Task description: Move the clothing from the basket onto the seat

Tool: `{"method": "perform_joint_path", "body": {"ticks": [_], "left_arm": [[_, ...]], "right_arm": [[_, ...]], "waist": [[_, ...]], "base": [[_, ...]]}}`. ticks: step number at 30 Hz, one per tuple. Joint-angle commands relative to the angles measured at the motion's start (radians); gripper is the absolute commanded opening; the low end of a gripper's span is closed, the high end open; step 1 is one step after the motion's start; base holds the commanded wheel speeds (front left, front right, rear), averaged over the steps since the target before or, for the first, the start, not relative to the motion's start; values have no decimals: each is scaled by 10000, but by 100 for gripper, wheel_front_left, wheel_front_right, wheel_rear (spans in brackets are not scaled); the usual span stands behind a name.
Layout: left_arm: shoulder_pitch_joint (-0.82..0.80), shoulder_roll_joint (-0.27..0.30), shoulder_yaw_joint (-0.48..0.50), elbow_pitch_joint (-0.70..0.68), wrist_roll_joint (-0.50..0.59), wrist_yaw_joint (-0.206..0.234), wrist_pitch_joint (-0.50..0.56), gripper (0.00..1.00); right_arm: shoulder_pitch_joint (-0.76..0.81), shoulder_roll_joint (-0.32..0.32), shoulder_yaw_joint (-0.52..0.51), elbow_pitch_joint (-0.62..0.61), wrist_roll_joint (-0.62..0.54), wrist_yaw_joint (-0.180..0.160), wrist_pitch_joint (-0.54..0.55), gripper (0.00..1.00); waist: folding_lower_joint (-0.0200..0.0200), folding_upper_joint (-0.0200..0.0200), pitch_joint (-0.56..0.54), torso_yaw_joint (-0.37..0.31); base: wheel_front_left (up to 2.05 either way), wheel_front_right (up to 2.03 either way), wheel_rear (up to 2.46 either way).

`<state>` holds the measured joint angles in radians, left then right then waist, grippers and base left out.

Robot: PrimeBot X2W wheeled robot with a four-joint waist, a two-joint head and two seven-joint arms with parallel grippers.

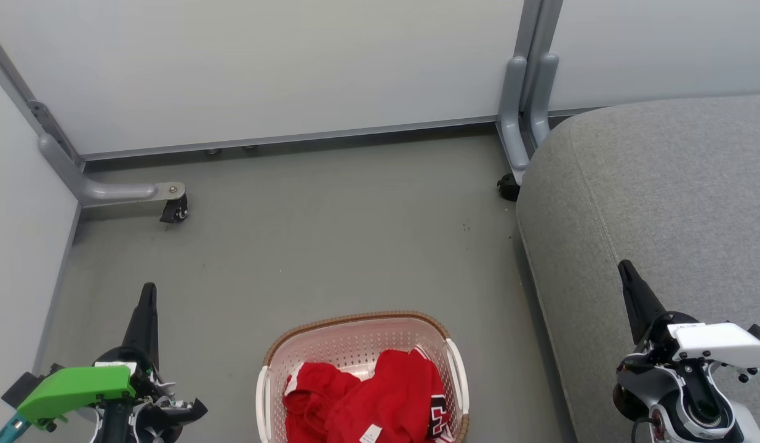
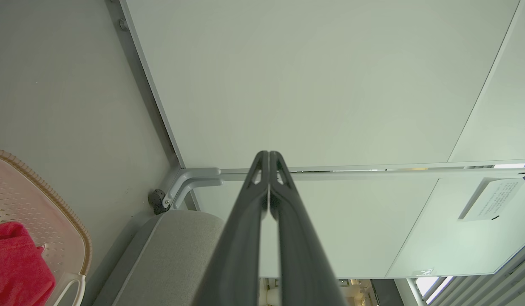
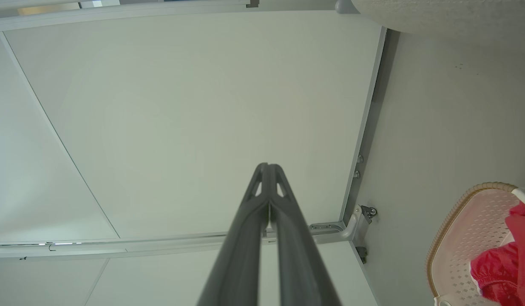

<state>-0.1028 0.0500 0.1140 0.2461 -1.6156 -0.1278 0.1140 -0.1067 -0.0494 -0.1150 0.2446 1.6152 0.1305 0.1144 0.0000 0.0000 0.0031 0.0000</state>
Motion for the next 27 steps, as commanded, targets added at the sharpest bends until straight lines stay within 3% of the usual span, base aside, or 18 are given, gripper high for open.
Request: {"method": "perform_joint_path", "body": {"ticks": [1,27], "left_arm": [[-148,14,3,-1,56,-61,19,0],[-149,14,3,-1,56,-61,19,0]], "right_arm": [[-56,-13,5,13,-48,4,15,0],[-56,-13,6,13,-48,4,15,0]], "waist": [[0,0,0,0],[0,0,0,0]], "base": [[0,0,0],[0,0,0]]}}
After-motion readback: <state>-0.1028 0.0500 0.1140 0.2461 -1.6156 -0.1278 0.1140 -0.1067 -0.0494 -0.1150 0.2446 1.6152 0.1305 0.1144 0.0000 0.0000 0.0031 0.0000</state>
